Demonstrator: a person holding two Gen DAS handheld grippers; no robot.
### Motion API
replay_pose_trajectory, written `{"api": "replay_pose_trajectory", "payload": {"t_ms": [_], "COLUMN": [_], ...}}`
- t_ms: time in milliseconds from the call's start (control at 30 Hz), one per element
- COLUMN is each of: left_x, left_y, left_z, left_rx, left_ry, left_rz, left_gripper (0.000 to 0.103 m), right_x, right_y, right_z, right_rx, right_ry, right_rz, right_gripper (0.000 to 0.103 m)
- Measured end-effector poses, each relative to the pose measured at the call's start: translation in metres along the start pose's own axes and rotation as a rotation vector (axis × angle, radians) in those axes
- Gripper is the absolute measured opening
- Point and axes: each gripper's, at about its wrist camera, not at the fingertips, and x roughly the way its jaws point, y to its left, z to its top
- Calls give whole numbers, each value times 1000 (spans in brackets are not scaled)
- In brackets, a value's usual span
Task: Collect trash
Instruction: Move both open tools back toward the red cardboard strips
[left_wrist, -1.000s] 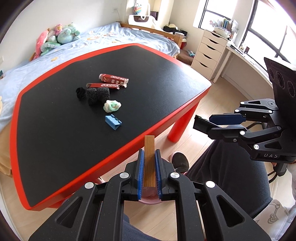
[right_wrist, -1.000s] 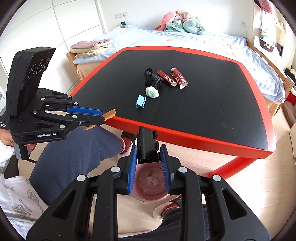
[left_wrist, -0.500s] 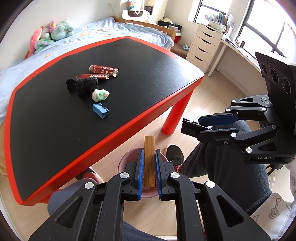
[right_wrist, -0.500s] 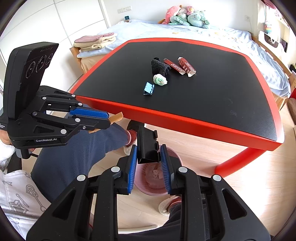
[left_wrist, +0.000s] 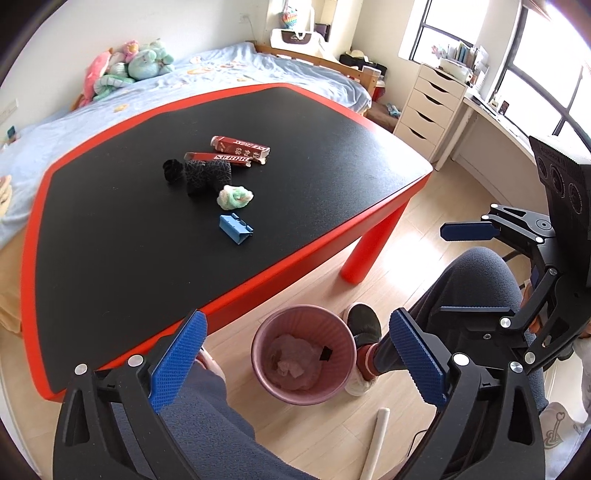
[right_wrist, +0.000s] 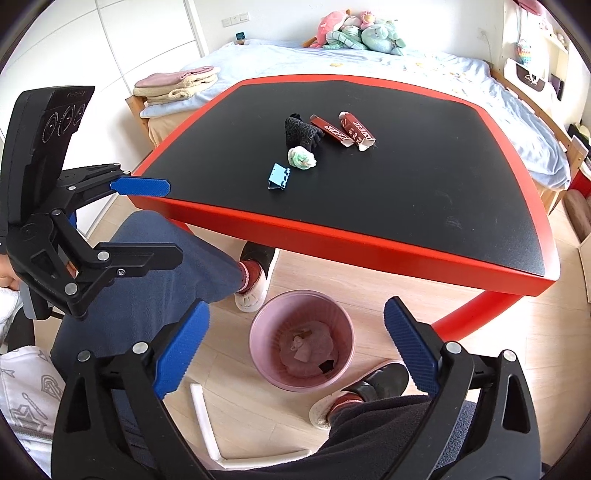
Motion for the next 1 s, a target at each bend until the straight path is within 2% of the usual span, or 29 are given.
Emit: {"api": "replay_pose_trajectory", "payload": {"t_ms": [567,1000], "left_x": [-2,-11], "left_y": [19,53], "left_z": [5,44], "left_rx": [-45,-79], "left_ry": [-4,-62], "left_rz": [16,55], "left_gripper": [95,95], "right_x": [3,1], "right_y": [-10,-31], "right_z": [13,69], "right_rx": [38,30], "right_ry": [-15,-70], "right_rz": [12,-17], "right_gripper": [97,97]}}
